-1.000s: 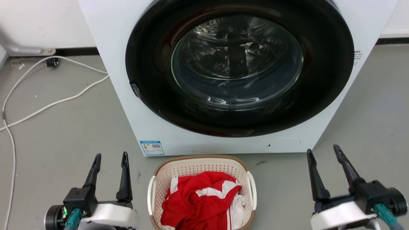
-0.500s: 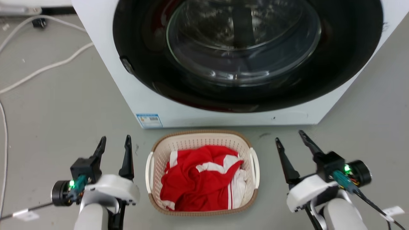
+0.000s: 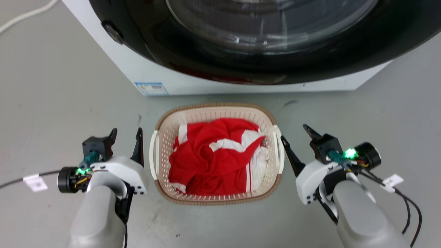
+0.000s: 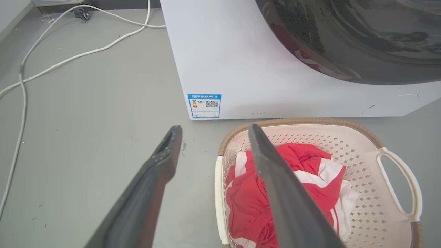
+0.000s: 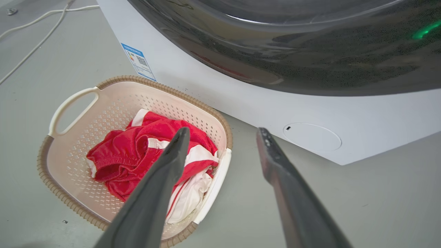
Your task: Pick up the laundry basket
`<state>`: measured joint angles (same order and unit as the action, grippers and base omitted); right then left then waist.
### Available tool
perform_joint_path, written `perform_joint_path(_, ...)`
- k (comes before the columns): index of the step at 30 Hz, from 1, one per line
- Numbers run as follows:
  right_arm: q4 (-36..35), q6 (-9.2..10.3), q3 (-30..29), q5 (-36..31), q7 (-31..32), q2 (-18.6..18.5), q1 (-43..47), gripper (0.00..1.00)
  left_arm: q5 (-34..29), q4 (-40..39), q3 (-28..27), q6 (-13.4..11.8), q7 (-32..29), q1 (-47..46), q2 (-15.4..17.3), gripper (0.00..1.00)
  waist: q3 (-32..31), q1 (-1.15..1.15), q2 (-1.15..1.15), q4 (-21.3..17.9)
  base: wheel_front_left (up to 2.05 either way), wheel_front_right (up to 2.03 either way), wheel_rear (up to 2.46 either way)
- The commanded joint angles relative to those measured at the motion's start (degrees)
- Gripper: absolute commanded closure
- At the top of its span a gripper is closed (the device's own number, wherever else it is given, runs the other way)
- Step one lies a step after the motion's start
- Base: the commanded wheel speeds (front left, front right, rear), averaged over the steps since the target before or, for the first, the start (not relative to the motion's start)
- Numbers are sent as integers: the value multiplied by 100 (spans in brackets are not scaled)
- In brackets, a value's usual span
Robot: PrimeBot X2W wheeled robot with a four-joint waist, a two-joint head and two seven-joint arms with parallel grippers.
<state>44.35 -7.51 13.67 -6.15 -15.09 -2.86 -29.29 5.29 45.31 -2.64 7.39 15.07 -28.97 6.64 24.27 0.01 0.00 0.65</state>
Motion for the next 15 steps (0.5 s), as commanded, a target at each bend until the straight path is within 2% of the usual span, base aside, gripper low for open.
perform_joint_path(1, 121, 4, 28, -28, -11, -3, -178, 0, -1, 166, 43, 5, 16, -147, 37, 0, 293, -1, 0, -2, 0, 0, 0)
perform_joint_path(15, 1754, 4, 344, 34, -11, -3, -1496, 0, 508, 1977, 898, 10, 16, -1570, 206, 0, 1318, -1, 0, 65, 0, 0, 0)
